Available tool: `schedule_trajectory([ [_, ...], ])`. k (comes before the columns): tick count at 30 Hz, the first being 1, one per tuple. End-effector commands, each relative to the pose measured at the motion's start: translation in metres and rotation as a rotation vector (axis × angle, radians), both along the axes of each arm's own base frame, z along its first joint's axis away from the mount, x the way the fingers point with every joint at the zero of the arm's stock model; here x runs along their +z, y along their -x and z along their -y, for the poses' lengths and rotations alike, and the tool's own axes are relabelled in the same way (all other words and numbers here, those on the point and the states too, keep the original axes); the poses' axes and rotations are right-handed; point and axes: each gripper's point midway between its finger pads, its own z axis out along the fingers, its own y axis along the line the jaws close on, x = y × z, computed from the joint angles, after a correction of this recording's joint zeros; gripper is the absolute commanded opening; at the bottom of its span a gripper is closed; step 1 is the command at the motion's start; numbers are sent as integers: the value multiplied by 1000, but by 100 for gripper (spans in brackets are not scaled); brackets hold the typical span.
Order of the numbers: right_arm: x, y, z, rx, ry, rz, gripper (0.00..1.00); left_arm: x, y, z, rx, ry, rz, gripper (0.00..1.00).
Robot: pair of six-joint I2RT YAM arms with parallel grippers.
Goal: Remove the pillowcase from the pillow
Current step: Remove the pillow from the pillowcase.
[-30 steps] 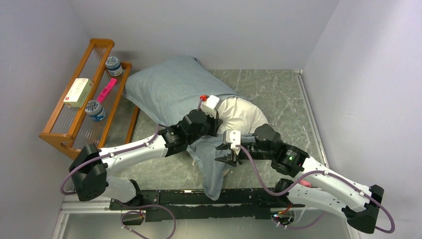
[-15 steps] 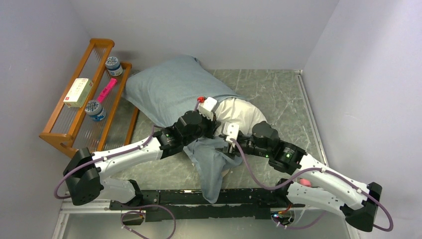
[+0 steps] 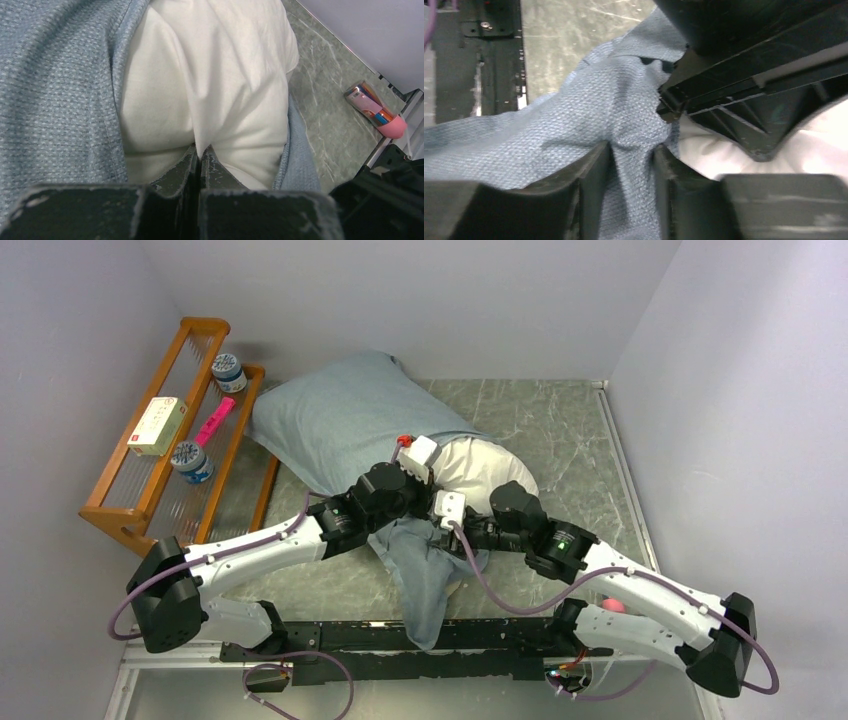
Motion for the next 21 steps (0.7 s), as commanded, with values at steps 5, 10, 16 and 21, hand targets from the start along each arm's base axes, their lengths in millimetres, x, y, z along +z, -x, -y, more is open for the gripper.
schedule_trajectory([
  [5, -12, 45, -2, 222, 29, -112, 2, 37, -23, -3, 65, 41, 86, 5],
  [10, -1, 55, 4, 246, 16, -123, 0, 50, -37, 6, 99, 52, 103, 5],
  [16, 5, 67, 13, 259, 14, -153, 0, 60, -56, 24, 113, 67, 112, 5],
  [21, 2, 77, 18, 272, 17, -200, 0, 76, -69, 28, 133, 81, 140, 5],
])
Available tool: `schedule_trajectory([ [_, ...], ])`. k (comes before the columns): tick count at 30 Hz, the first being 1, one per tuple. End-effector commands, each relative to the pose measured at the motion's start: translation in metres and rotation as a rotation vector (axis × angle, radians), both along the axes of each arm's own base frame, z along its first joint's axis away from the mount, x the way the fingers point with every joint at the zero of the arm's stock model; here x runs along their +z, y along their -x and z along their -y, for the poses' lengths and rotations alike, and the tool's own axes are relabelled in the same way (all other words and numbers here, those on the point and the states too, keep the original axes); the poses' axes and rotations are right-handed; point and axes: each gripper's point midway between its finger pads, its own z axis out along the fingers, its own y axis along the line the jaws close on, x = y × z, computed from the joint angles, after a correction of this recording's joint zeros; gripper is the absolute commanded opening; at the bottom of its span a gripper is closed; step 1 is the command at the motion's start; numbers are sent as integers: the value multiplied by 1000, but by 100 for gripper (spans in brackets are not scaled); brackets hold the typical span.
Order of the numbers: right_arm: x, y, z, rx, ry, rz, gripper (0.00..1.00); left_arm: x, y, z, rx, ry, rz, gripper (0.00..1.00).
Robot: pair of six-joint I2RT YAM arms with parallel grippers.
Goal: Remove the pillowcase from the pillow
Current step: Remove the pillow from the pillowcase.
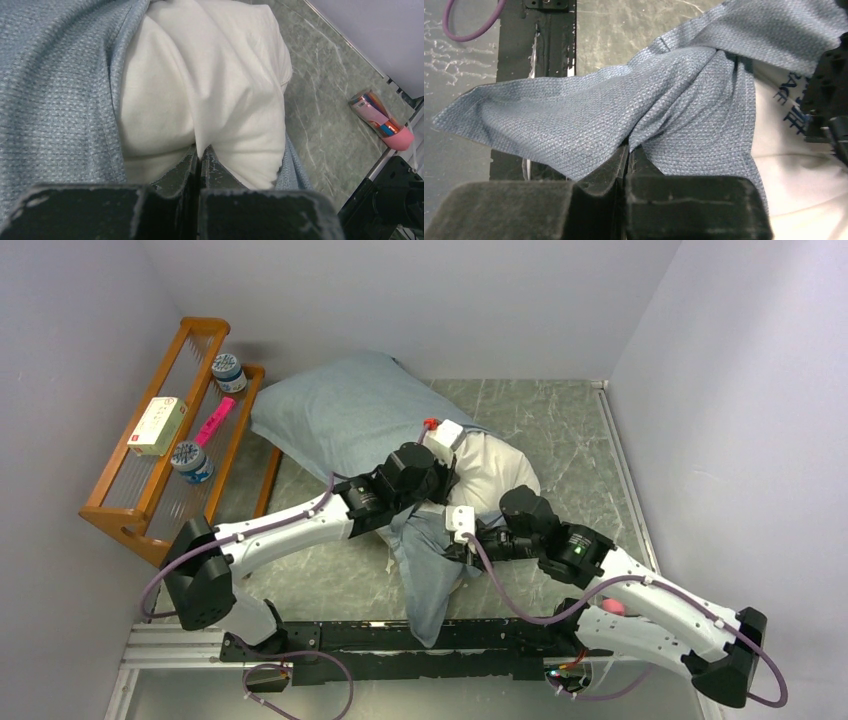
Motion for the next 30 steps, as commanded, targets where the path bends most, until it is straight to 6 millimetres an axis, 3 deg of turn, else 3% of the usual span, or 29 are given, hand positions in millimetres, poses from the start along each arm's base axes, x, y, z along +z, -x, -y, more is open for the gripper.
schedule_trajectory([
  [1, 9, 37, 1, 120, -33, -115, 0, 72, -50, -5, 136, 135, 182, 5],
  [7, 2, 48, 5, 141, -29, -162, 0, 77, -69, -16, 180, 156, 176, 5],
  [13, 3, 44, 3, 133, -31, -148, 0, 76, -66, -15, 150, 165, 175, 5],
  [19, 40, 2, -5, 19, -100, 77, 25, 67, -48, -18, 82, 154, 164, 5],
  [22, 47, -14, -4, -15, -56, 146, 35, 64, -41, -22, 59, 148, 168, 5],
  [30, 68, -33, -8, -84, -70, 204, 57, 56, -26, -29, 9, 118, 166, 5],
])
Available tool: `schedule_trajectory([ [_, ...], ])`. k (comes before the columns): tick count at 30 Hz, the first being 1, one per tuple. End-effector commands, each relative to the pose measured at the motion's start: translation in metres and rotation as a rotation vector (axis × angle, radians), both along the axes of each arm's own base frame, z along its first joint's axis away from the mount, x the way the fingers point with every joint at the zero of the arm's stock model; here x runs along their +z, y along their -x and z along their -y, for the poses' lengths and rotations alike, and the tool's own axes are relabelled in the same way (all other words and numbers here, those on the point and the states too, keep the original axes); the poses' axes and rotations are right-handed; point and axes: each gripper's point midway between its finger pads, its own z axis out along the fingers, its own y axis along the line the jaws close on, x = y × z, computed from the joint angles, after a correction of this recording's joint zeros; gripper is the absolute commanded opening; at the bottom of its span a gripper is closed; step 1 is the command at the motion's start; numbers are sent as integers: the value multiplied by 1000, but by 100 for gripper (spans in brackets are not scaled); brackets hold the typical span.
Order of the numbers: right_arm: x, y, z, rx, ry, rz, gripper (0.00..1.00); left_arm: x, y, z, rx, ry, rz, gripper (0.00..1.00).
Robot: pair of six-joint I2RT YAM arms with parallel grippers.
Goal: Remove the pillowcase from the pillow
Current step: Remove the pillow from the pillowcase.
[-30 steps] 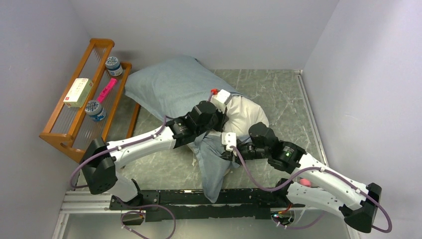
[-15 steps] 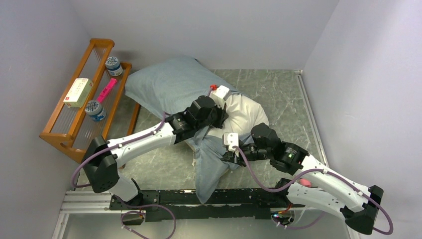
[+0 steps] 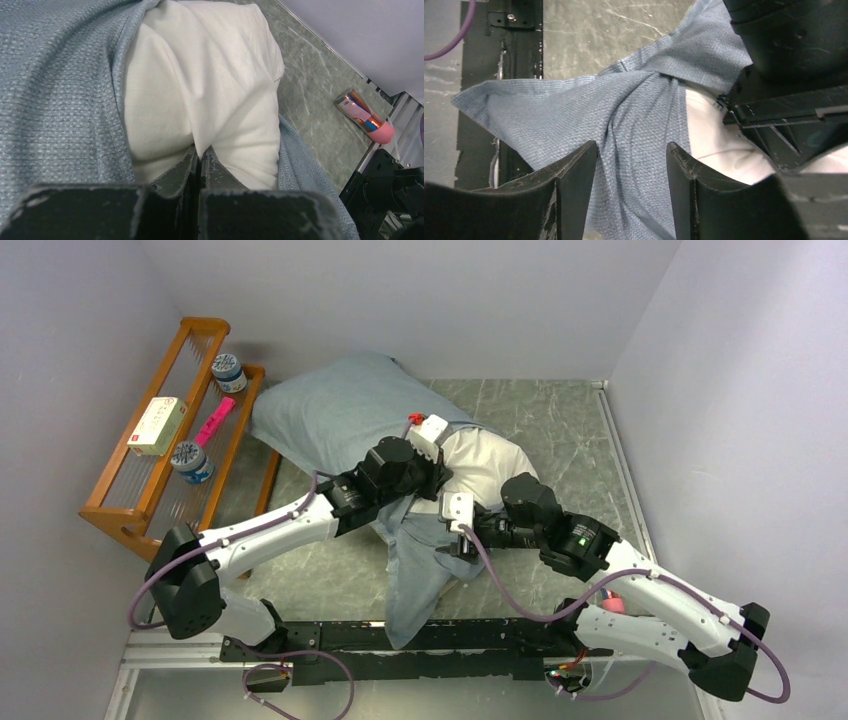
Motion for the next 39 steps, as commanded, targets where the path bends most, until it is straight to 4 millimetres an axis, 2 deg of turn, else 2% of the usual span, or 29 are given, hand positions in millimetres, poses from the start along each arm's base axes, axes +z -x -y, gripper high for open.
schedule_trajectory([
  [1, 31, -14, -1, -52, -59, 89, 59, 41, -21, -18, 65, 60, 141, 5],
  [3, 32, -16, -2, -64, -57, 78, 61, 40, -18, -20, 61, 53, 140, 5],
  [15, -3, -34, -9, -90, -3, -6, 62, 41, -8, -16, -3, 52, 142, 5],
  [20, -10, -45, -7, -127, -7, -10, 64, 40, -7, -15, -14, 51, 137, 5],
  [23, -17, -40, -7, -92, 11, -45, 64, 40, -7, -16, -10, 49, 134, 5],
  [28, -23, -2, -13, 93, 5, -146, 50, 41, -11, -18, 13, 40, 142, 5],
  [31, -26, 18, -12, 176, 11, -213, 33, 45, -15, -16, 25, 40, 151, 5],
  [34, -32, 31, -7, 213, 40, -273, 18, 54, -20, -15, 42, 55, 165, 5],
  [39, -33, 45, -3, 259, 45, -321, 3, 60, -34, -13, 92, 43, 169, 5],
])
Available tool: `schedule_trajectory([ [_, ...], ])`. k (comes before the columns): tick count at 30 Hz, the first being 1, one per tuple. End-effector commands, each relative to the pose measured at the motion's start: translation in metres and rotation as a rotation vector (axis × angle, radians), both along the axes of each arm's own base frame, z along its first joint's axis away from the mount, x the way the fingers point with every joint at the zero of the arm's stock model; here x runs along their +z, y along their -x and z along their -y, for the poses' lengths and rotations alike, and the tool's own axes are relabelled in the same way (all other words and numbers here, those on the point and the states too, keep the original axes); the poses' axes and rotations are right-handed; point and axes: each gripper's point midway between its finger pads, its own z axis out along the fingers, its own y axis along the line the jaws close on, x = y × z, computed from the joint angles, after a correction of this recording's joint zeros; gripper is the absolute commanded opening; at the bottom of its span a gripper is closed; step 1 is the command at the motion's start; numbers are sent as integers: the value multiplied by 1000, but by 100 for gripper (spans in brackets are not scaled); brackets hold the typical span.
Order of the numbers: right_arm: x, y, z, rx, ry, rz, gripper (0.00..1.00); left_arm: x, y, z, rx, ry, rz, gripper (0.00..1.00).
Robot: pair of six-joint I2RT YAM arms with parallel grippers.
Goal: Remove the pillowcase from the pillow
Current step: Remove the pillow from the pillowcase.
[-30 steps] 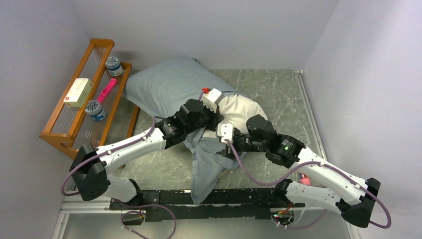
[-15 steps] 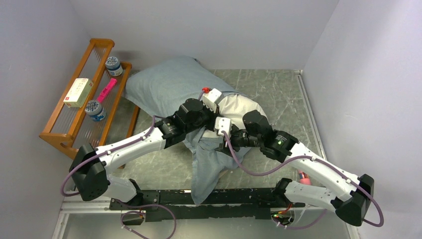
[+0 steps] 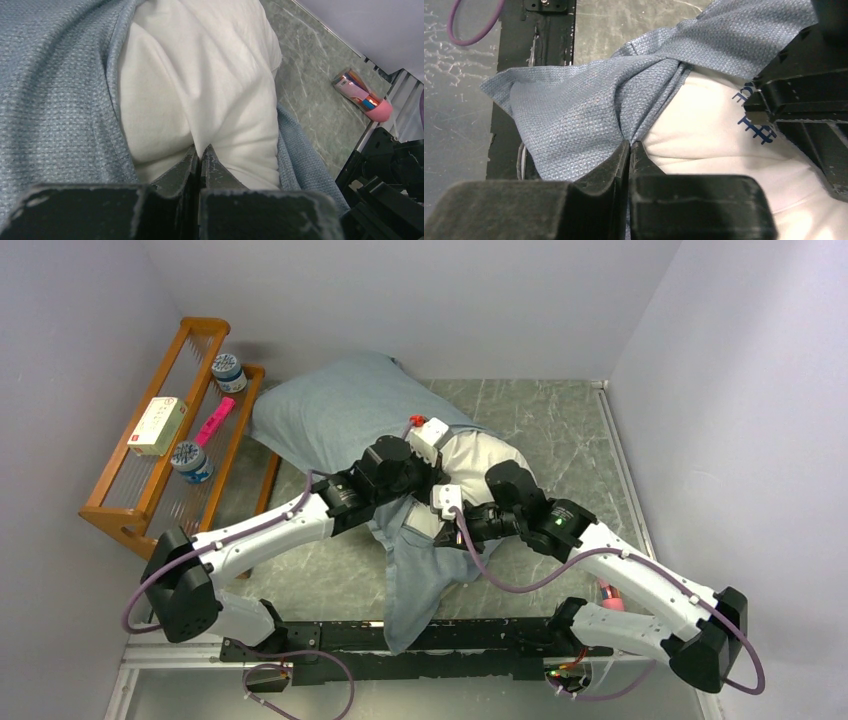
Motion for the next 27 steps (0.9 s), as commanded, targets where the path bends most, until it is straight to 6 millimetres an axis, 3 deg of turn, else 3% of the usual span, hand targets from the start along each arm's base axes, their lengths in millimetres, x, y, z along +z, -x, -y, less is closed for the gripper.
schedule_trajectory([
  [1, 1, 49, 4, 172, -12, -155, 0, 63, -49, -5, 156, 84, 174, 5],
  [14, 2, 66, 10, 193, -52, -179, 0, 101, -93, 6, 206, 154, 173, 5],
  [19, -6, 69, 12, 178, -31, -193, 0, 107, -104, 8, 220, 168, 168, 5],
  [23, -9, 62, 12, 142, -35, -164, 0, 101, -98, 9, 193, 176, 150, 5],
  [27, -2, 38, 9, 35, -89, -52, 0, 99, -77, 1, 135, 176, 150, 9],
])
